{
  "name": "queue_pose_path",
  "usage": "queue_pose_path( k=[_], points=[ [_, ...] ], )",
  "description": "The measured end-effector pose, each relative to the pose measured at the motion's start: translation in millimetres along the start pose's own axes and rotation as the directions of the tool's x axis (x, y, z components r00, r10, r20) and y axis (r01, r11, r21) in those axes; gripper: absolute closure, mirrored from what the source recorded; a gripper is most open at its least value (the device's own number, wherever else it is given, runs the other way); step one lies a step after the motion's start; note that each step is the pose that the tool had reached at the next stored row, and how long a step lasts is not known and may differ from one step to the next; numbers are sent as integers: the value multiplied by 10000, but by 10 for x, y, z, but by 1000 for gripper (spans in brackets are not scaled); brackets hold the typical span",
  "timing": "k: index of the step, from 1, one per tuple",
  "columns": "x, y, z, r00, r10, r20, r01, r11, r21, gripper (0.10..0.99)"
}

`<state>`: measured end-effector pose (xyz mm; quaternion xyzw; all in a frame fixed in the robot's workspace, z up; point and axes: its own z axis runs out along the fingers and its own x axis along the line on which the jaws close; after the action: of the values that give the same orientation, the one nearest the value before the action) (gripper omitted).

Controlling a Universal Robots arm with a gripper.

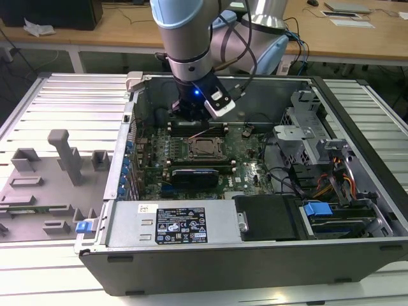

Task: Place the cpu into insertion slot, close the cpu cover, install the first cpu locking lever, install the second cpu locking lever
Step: 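Install the first cpu locking lever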

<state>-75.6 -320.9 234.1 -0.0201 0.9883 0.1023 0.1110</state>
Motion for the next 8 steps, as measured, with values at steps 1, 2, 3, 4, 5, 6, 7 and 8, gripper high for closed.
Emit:
queue_pose_path(
  k=[1, 2, 3, 4, 5, 6, 7, 8],
  points=[
    [0, 13, 5, 10000, 19, 4, -19, 10000, 4, 980],
    [1, 36, 13, 10000, 48, 10, -48, 10000, 13, 980],
    [2, 47, 19, 10000, 74, 25, -74, 10000, 18, 980],
    [3, 50, 29, 9999, 112, 73, -112, 9999, 28, 980],
    [5, 51, 35, 9998, 140, 106, -140, 9999, 37, 980],
    [7, 52, 43, 9997, 184, 152, -185, 9998, 50, 980],
    [8, 52, 50, 9996, 215, 176, -216, 9997, 59, 980],
    [10, 53, 57, 9995, 253, 191, -254, 9997, 68, 980]
  ],
)
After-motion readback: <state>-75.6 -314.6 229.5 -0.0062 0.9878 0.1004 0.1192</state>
